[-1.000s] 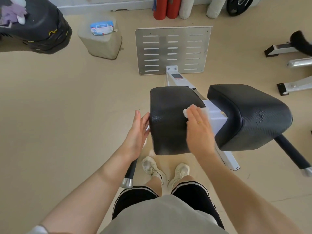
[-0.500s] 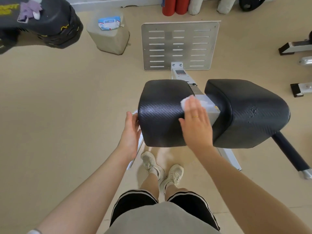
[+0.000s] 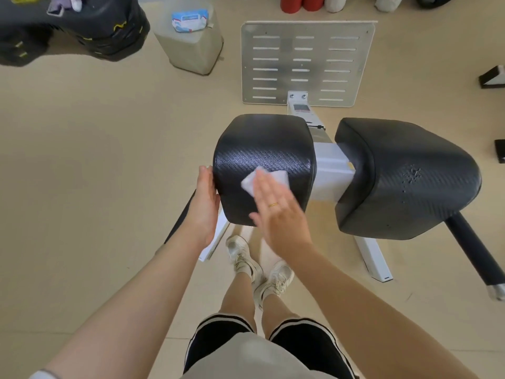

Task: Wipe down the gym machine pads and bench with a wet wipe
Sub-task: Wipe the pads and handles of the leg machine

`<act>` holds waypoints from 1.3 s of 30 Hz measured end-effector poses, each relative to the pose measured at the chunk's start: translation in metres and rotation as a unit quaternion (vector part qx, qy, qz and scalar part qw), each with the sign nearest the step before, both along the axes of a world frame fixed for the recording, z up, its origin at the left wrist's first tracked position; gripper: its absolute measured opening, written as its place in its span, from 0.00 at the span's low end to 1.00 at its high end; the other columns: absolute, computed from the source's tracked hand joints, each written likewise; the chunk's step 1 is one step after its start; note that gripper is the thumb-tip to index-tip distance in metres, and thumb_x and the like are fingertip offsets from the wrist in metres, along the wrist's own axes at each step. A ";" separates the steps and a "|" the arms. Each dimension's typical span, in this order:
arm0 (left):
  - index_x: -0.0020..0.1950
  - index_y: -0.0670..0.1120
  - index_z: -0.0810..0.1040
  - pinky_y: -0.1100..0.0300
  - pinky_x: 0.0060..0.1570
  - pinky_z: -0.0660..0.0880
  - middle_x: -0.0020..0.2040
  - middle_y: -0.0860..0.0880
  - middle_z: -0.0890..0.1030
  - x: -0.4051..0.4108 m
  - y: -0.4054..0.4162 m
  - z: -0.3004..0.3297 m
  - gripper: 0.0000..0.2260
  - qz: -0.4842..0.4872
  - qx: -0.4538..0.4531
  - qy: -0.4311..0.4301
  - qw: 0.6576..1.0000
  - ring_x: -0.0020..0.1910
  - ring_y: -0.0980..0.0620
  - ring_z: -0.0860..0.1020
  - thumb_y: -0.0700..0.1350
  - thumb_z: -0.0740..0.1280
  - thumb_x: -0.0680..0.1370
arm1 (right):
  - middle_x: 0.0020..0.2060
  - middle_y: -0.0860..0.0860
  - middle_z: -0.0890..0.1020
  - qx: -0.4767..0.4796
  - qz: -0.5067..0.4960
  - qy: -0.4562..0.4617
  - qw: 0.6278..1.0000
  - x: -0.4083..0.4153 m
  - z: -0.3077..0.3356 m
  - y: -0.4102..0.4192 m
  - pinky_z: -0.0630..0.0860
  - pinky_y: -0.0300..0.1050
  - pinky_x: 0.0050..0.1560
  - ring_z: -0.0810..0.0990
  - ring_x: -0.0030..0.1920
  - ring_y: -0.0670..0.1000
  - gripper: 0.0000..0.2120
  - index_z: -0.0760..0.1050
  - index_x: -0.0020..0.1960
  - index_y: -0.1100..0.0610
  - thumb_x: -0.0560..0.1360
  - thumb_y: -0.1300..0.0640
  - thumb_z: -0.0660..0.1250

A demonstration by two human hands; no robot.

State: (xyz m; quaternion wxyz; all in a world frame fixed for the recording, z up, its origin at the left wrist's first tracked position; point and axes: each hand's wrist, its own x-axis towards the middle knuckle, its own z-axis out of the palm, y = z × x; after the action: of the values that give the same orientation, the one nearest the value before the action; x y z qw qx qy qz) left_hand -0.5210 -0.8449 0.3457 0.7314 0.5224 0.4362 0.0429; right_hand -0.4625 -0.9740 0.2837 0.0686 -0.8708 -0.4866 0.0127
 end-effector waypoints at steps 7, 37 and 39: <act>0.51 0.60 0.72 0.69 0.59 0.60 0.53 0.66 0.74 0.000 -0.001 0.000 0.21 0.015 -0.012 -0.002 1.000 0.56 0.69 0.69 0.57 0.39 0.81 | 0.72 0.62 0.60 0.018 -0.133 0.016 0.991 0.021 0.012 -0.013 0.53 0.51 0.72 0.55 0.73 0.58 0.35 0.54 0.72 0.65 0.73 0.51 0.64; 0.71 0.53 0.65 0.54 0.69 0.62 0.68 0.53 0.73 -0.037 0.058 -0.042 0.28 -0.165 -0.107 -0.009 0.980 0.66 0.54 0.71 0.63 0.40 0.78 | 0.70 0.57 0.57 0.242 -0.183 -0.038 0.952 -0.081 -0.074 0.088 0.55 0.47 0.72 0.56 0.72 0.54 0.25 0.54 0.72 0.60 0.80 0.48 0.49; 0.72 0.56 0.64 0.55 0.67 0.62 0.68 0.55 0.72 -0.038 0.058 -0.044 0.27 -0.169 -0.089 -0.003 0.982 0.66 0.55 0.71 0.63 0.40 0.78 | 0.69 0.57 0.59 0.201 -0.201 -0.072 0.956 -0.067 -0.079 0.062 0.54 0.46 0.71 0.59 0.70 0.56 0.24 0.55 0.71 0.58 0.80 0.47 0.47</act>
State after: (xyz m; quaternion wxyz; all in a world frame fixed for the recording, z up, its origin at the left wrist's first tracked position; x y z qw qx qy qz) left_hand -0.5586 -0.7873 0.3014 0.7732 0.5209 0.3414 -0.1189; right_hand -0.5294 -0.9115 0.2048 0.2081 -0.9177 -0.2973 -0.1617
